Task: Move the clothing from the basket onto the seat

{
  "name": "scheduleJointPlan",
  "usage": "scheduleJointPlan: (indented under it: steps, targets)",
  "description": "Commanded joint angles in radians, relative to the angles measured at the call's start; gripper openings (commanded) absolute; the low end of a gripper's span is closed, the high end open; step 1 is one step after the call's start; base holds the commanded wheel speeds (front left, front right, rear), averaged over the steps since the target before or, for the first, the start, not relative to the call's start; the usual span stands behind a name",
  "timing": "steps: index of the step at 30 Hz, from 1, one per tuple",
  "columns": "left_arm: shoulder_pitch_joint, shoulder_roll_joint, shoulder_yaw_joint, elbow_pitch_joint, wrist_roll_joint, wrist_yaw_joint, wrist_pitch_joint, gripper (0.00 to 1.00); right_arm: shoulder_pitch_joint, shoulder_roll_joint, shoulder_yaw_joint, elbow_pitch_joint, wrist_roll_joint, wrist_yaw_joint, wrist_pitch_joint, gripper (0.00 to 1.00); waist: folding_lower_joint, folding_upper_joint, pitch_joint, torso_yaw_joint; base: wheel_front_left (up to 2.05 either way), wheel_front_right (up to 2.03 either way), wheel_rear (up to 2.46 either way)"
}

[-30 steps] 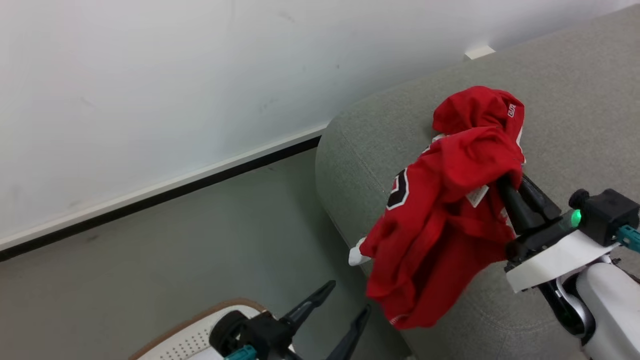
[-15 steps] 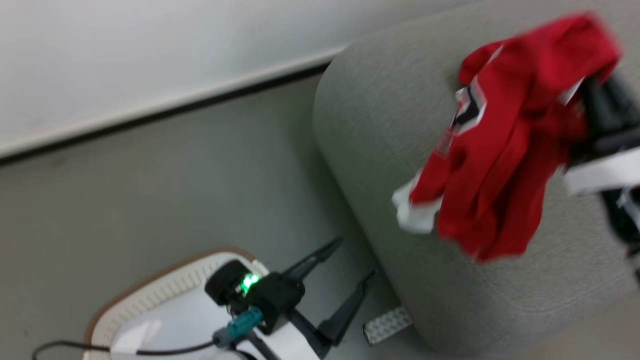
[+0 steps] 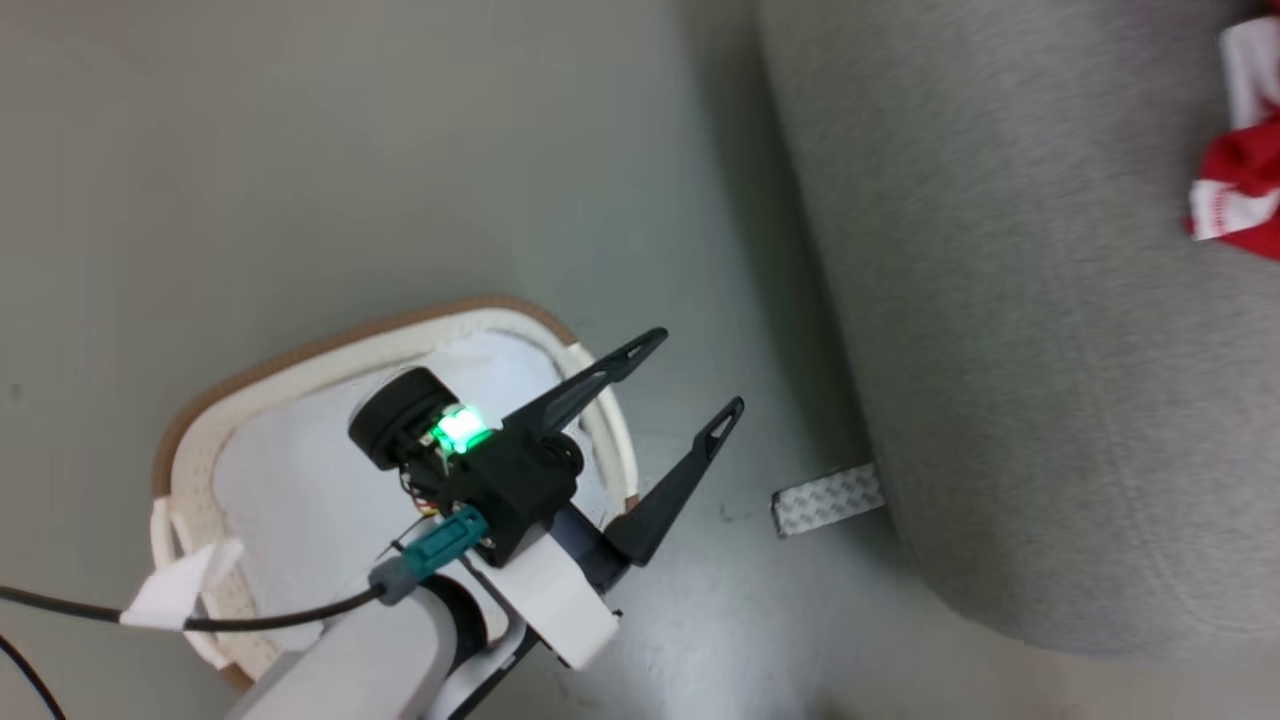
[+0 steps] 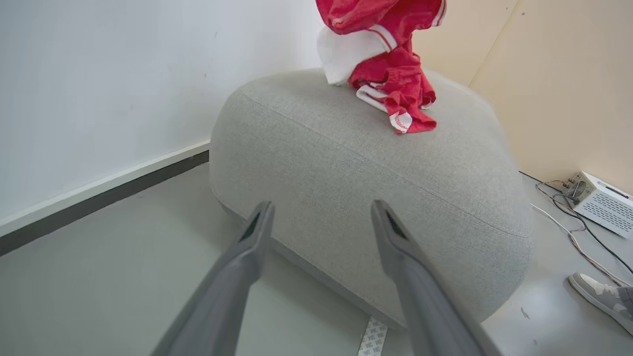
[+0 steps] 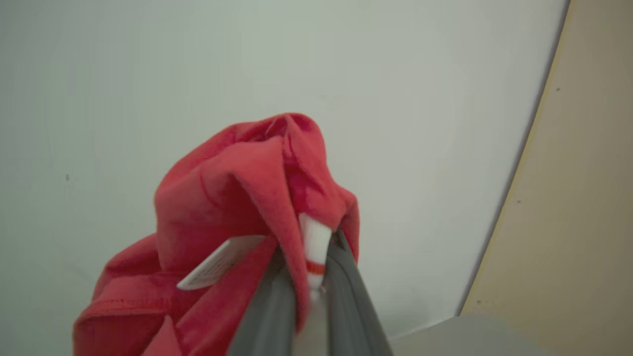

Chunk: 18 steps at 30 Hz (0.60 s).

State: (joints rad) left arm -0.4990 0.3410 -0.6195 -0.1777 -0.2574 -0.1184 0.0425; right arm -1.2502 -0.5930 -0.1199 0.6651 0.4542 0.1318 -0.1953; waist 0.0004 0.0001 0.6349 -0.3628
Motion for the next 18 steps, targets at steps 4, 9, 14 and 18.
scheduleJointPlan:
  steps: [4,9,14,18]
  targets:
    - [-0.016,0.012,0.013,-0.009,-0.008,0.007,-0.002,1.00,0.025,0.020,-0.107,0.114,-0.083,-0.002,-0.035,0.00,-0.0004,-0.0001,0.091,0.060,0.00,0.00,0.00]
    - [0.003,0.021,0.021,-0.005,-0.017,0.021,-0.004,1.00,0.139,0.103,-0.217,0.224,-0.156,-0.002,-0.065,0.00,-0.0004,-0.0001,0.087,0.046,0.00,0.00,0.00]
    - [0.021,0.032,0.036,-0.005,-0.027,0.041,0.009,1.00,0.282,0.210,-0.265,0.200,-0.202,-0.002,-0.070,0.45,-0.0004,-0.0001,0.061,0.021,0.00,0.00,0.00]
    - [0.037,0.044,0.056,-0.005,-0.039,0.060,0.001,1.00,0.387,0.281,-0.296,0.103,-0.211,-0.002,-0.070,1.00,-0.0004,-0.0001,0.026,0.002,0.00,0.00,0.00]
